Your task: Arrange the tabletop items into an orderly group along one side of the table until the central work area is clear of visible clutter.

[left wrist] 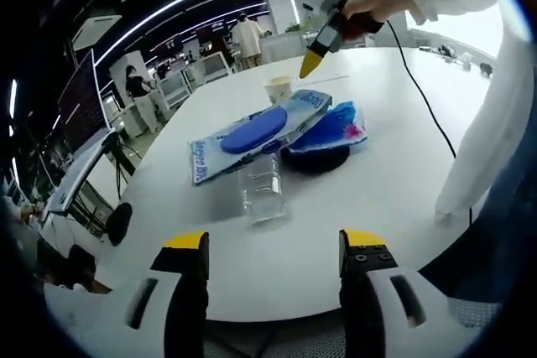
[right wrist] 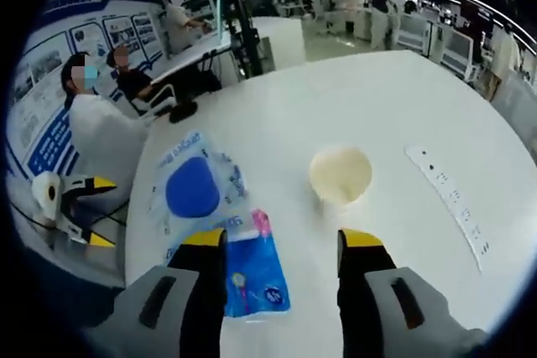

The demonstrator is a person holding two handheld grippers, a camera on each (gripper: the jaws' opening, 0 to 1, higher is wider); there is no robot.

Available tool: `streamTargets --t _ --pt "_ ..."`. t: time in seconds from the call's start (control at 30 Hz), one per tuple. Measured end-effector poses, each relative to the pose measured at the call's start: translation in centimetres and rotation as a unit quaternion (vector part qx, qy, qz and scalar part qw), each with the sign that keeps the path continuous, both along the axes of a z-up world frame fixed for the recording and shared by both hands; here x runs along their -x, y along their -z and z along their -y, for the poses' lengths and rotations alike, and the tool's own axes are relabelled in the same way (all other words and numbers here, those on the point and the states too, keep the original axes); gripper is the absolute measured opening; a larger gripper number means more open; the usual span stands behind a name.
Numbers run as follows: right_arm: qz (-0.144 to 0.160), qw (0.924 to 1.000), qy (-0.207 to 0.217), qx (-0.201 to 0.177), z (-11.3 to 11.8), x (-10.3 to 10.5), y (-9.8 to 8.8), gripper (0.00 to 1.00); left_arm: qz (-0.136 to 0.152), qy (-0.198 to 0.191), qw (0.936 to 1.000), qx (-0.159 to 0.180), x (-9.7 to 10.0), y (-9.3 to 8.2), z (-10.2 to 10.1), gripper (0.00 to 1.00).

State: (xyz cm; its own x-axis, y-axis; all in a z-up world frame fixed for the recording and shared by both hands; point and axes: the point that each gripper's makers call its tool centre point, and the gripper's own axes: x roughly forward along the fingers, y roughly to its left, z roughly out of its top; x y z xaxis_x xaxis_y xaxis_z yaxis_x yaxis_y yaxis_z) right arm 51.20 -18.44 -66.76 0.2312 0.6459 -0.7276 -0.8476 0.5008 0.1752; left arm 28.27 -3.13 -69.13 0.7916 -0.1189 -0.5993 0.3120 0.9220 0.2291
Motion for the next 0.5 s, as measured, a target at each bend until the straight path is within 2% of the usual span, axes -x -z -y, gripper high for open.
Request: streamTargets --t 0.23,0.37,0.5 --pt "-0.009 0.9994 0.021 -0.025 0.5 1.7 -0.7 0.59 -0.002 0.003 1.0 -0.006 0.0 0.1 0.1 0.63" --pt "-0.034 0.9957 0.06 -0.063 0.8 2.3 -1.3 0.63 -0.002 0.004 1.0 -0.006 0.0 0.1 0.1 0.63" --pt "-0.039 0.9948 0.067 -0.067 1.5 3.2 -1.5 0.64 -0.002 0.007 0.9999 -0.008 0.0 0.1 0.2 0.63"
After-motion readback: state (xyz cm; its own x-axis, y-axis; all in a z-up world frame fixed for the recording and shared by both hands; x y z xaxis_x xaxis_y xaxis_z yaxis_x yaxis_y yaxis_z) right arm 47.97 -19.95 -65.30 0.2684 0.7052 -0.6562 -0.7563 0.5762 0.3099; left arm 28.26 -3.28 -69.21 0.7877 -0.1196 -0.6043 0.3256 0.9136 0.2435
